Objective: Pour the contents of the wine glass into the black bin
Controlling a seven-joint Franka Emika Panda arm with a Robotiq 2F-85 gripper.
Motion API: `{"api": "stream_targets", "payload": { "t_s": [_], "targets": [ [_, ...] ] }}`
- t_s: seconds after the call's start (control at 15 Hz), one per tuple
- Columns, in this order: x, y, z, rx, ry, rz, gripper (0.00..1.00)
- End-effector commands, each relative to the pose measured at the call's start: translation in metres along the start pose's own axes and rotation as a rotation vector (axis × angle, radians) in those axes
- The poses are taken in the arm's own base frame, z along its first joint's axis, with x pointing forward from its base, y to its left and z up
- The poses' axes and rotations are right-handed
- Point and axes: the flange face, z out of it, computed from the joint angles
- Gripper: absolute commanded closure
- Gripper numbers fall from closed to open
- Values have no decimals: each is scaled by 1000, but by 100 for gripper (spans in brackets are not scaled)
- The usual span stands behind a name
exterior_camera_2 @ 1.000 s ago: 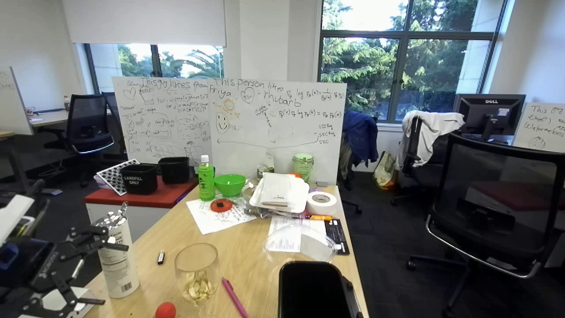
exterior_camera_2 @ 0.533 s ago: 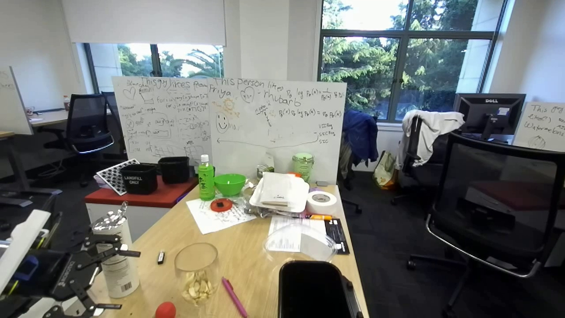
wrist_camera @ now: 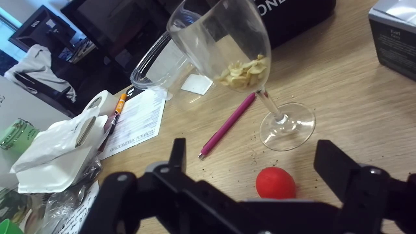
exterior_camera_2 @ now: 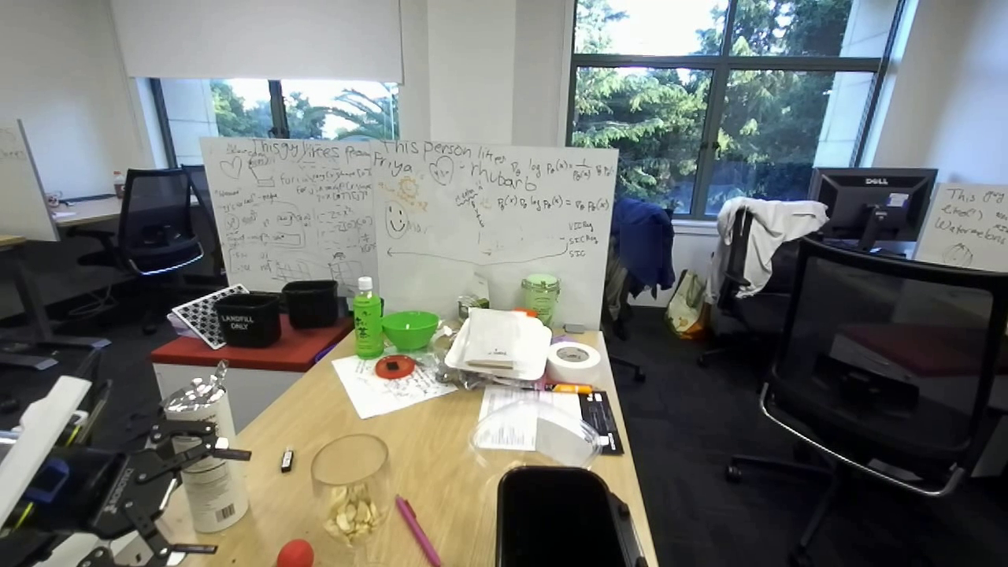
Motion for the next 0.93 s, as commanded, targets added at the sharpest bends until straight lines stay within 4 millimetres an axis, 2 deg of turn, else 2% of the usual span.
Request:
{"api": "stream_targets", "payload": {
  "t_s": [0.0, 0.27, 0.53, 0.87],
  "targets": [
    [0, 0, 0, 1, 0, 0, 0],
    [-8, -1, 5, 13, -51, -19, 0],
    [-23, 1, 21, 3, -122, -62, 0],
    [-18, 11, 39, -11, -108, -196, 0]
  ]
}}
